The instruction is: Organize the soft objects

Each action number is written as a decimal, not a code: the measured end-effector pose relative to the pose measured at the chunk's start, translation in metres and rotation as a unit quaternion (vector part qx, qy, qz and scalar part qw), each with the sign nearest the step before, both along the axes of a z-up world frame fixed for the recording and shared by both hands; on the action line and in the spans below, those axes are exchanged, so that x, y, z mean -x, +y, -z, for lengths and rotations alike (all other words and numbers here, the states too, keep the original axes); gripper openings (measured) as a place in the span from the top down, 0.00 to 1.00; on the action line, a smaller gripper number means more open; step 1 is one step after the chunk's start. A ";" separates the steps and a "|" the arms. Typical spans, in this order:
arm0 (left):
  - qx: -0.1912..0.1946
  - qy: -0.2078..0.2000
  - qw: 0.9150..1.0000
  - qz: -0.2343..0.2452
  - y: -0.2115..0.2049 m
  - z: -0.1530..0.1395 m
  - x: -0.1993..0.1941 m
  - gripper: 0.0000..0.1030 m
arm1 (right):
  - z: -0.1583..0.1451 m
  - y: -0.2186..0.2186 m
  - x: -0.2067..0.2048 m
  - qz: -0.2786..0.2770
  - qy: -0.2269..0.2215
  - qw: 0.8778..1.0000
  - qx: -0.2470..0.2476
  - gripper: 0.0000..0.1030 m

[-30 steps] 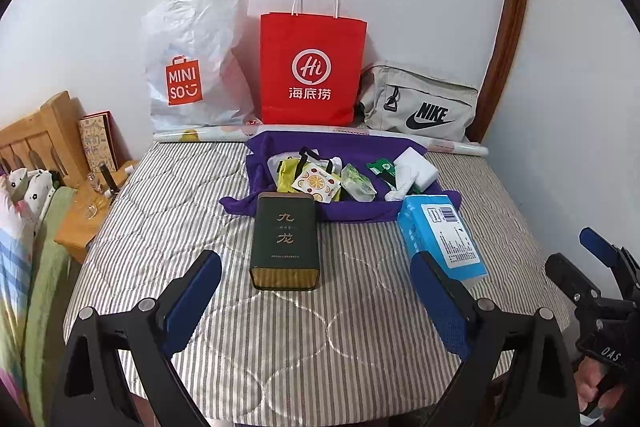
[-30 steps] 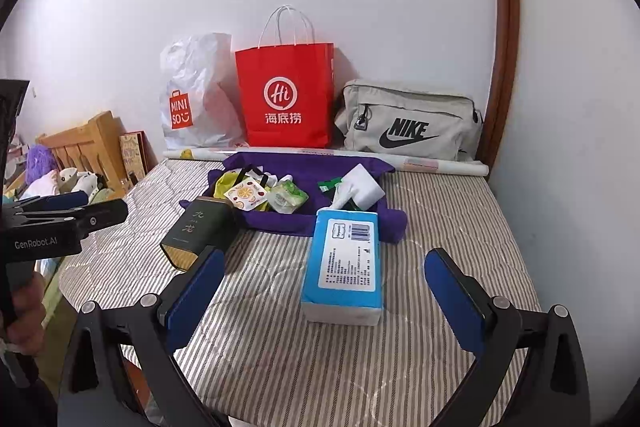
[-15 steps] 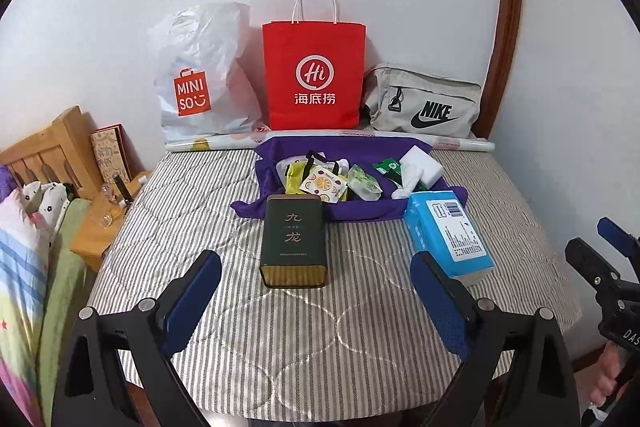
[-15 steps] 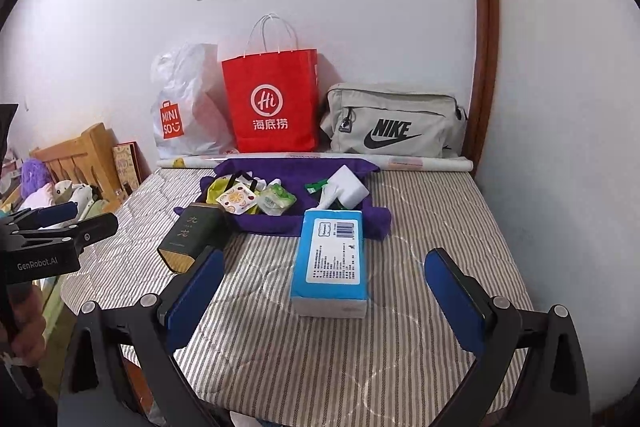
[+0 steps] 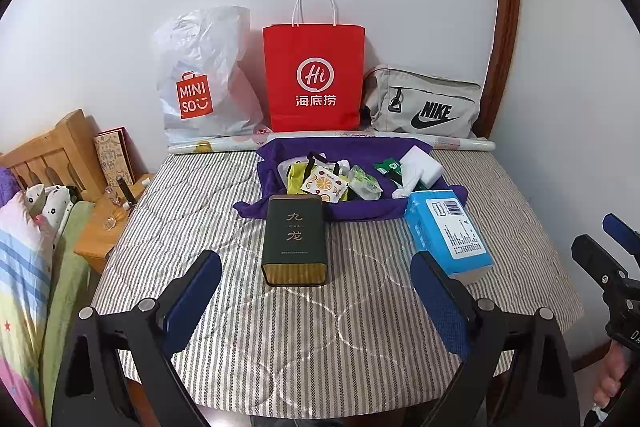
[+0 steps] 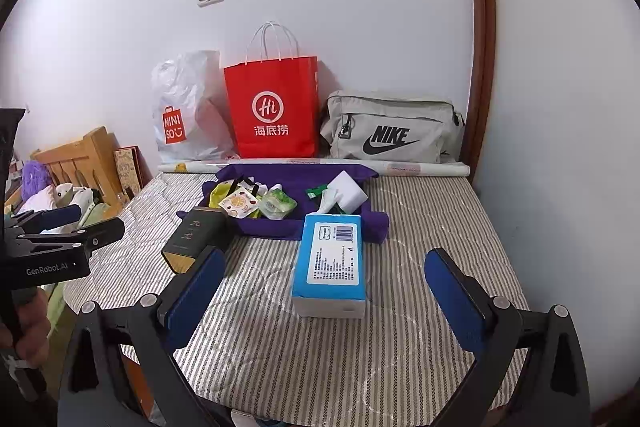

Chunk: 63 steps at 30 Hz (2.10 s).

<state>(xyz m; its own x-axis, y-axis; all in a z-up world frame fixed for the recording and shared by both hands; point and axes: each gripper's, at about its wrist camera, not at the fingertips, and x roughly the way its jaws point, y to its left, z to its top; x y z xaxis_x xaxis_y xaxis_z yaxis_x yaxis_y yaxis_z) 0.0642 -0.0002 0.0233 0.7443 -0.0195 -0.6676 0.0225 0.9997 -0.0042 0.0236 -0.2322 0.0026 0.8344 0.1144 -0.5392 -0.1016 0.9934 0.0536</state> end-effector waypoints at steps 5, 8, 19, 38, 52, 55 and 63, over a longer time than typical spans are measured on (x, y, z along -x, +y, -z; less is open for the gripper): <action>0.000 -0.003 1.000 0.001 0.000 -0.002 0.003 0.07 | -0.001 0.000 0.001 -0.001 -0.001 1.000 0.001 0.04; 0.001 -0.002 1.000 -0.001 0.000 -0.002 0.004 0.07 | -0.002 0.000 0.002 0.000 -0.002 1.000 0.001 0.04; 0.001 -0.003 1.000 -0.001 0.000 -0.002 0.005 0.07 | -0.005 0.001 0.006 0.002 -0.007 1.000 0.002 0.04; -0.001 -0.003 1.000 -0.001 0.001 -0.005 0.008 0.07 | -0.008 0.002 0.011 0.002 -0.011 1.000 0.005 0.03; -0.001 -0.004 1.000 0.000 0.000 -0.006 0.011 0.07 | -0.008 0.002 0.011 0.002 -0.013 1.000 0.006 0.03; -0.001 -0.004 1.000 0.001 0.000 -0.006 0.010 0.07 | -0.008 0.002 0.011 0.002 -0.013 1.000 0.005 0.03; -0.001 -0.003 1.000 0.003 0.002 -0.008 0.011 0.07 | -0.008 0.002 0.011 0.001 -0.013 1.000 0.005 0.03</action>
